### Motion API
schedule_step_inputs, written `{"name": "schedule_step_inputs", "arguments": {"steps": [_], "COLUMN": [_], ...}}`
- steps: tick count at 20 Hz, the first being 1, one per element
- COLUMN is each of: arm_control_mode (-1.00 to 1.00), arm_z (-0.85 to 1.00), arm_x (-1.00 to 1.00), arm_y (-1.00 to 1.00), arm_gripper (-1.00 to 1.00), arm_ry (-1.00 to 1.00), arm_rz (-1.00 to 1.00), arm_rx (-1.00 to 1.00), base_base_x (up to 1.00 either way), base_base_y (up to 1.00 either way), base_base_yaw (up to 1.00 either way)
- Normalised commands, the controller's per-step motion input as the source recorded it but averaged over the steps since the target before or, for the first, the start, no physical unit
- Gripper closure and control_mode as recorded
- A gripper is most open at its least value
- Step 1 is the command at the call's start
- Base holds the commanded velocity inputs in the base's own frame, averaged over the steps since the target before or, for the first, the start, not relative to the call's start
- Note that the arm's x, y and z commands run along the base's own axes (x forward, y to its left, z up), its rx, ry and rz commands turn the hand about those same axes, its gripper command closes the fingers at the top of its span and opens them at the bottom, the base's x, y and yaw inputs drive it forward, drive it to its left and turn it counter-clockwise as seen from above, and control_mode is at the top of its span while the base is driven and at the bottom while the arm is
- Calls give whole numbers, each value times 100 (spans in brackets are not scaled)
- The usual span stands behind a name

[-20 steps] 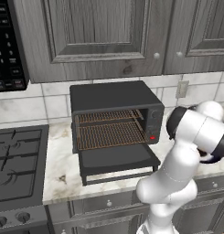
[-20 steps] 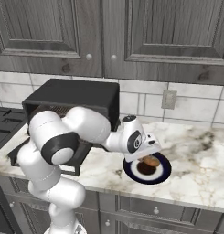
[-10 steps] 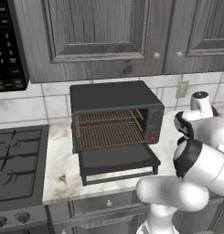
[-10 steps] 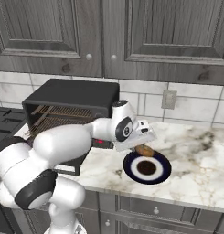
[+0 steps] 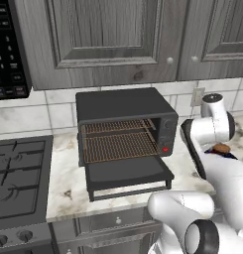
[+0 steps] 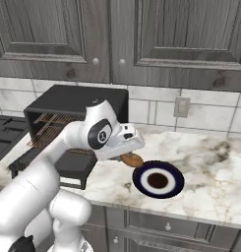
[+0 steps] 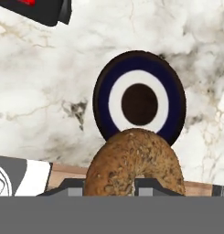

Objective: Pick up the bagel from the plate, place it on the toaster oven rack, close the door, and set the timer.

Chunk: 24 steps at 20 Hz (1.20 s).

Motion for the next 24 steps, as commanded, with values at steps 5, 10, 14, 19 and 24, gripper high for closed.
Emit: {"name": "schedule_step_inputs", "arguments": {"steps": [5,10,14,19,24], "arm_control_mode": [-100,-100,-100,-100,-100], "arm_z": [31,21,12,9,1], "arm_x": [-43,-10,0,15,41], "arm_y": [89,94,96,87,64], "arm_gripper": [100,100,100,100,100], "arm_ry": [0,0,-1,-3,-3], "arm_rz": [-7,-5,-5,-5,-3], "arm_rx": [0,0,0,0,0], "base_base_x": [0,0,0,0,0], "base_base_y": [0,0,0,0,0], "base_base_yaw": [0,0,0,0,0]}}
